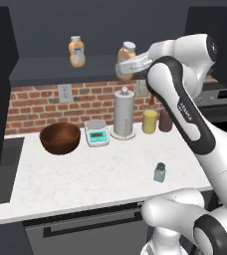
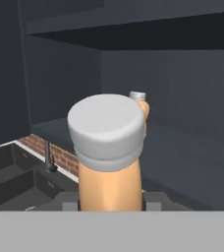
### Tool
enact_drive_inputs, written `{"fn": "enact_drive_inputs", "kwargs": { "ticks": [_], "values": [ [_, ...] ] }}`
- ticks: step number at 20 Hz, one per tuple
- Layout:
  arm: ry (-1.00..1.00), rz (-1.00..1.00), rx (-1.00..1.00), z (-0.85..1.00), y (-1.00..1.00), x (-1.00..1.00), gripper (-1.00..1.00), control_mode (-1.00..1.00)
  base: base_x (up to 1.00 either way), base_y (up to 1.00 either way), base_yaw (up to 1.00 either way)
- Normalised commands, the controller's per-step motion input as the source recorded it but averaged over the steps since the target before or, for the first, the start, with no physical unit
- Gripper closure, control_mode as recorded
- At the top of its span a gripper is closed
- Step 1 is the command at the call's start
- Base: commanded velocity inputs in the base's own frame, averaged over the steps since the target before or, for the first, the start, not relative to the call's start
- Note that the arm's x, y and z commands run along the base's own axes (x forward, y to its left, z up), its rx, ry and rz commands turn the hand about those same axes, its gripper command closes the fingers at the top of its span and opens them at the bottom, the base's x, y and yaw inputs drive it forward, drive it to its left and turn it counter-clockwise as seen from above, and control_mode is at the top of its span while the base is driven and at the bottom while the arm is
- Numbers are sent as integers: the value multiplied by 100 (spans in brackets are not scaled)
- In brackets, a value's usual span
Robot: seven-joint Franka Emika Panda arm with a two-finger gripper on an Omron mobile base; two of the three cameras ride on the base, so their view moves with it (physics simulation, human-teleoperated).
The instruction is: Put the shaker and condiment bottle from the counter next to their counterparts in the cabinet.
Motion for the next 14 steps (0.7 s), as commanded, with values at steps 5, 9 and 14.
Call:
{"fn": "enact_drive_inputs", "kwargs": {
  "ticks": [5,9,14],
  "values": [
    [11,0,2,14,0,74,100,-100,0,0,0],
    [2,0,4,1,0,64,100,-100,0,0,0],
    [0,4,5,0,-1,44,100,-100,0,0,0]
  ]
}}
